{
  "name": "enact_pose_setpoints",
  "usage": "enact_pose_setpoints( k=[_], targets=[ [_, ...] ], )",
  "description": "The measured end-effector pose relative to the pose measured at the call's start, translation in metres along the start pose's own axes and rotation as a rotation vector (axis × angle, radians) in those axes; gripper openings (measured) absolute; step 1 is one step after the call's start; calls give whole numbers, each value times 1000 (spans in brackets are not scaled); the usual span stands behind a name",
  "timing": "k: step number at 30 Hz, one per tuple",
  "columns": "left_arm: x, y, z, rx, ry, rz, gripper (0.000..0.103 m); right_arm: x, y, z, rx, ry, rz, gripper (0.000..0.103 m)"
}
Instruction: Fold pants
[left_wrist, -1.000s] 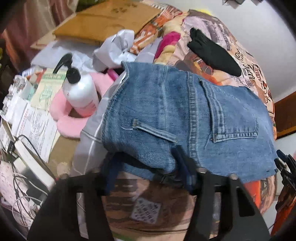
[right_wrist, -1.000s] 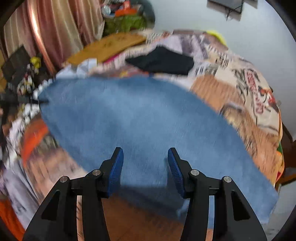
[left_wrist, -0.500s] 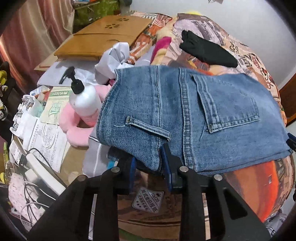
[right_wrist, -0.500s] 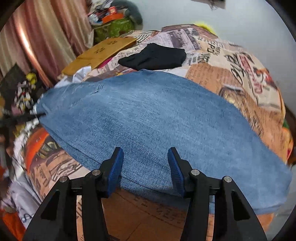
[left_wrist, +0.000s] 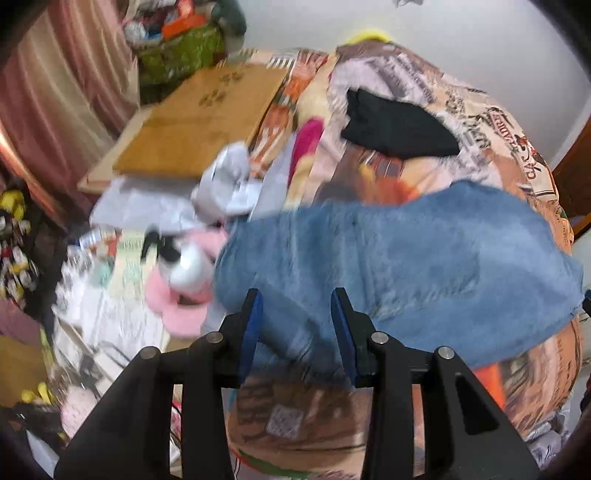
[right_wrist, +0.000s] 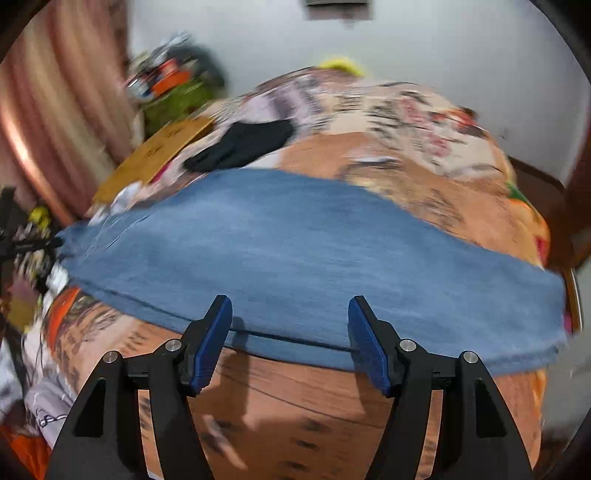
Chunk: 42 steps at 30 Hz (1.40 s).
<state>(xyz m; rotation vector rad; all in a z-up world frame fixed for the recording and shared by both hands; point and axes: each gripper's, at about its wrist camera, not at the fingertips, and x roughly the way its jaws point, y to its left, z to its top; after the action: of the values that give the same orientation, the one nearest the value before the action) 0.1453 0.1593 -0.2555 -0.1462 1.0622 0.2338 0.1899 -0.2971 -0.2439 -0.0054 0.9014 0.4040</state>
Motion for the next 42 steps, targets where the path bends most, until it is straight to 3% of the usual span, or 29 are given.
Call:
enact_pose_setpoints(
  k=[2,6,8,13,17,24,27,30,31,32,36,42],
  targets=[
    [-9,-15,12,16,-34,-12,41,-14,-34,-5,78,-22,-52,62],
    [-17,-57,34,81,-78,-52,60,-36,-99,-17,229,-51,-151,62],
    [-17,-86,41,135,-95,-62,62,-43,-125,-23,287,-62,-195,62],
    [3,-149,52,233,-66,-121,69,-41,-189,-41,421,-44,-306,62],
    [28,-198,48,325,-19,-145,69,-30,-227,-48,513,-36,-324,62],
    [64,-242,25,410,71,-146,72,1,-262,-47,620,-35,-306,61],
    [62,-243,19,411,15,-98,85,15,-270,-49,639,-18,-273,45],
    [65,-238,21,385,28,-118,87,10,-270,-52,644,-58,-293,24],
    [66,-237,23,375,35,-121,89,7,-272,-53,647,-72,-292,12],
    [68,-236,24,363,44,-124,90,5,-274,-53,650,-85,-282,8],
    [70,-233,26,330,62,-140,90,-5,-266,-47,545,-112,-352,5],
    [66,-234,20,321,65,-143,91,20,-277,-54,599,-23,-392,5]
  ],
)
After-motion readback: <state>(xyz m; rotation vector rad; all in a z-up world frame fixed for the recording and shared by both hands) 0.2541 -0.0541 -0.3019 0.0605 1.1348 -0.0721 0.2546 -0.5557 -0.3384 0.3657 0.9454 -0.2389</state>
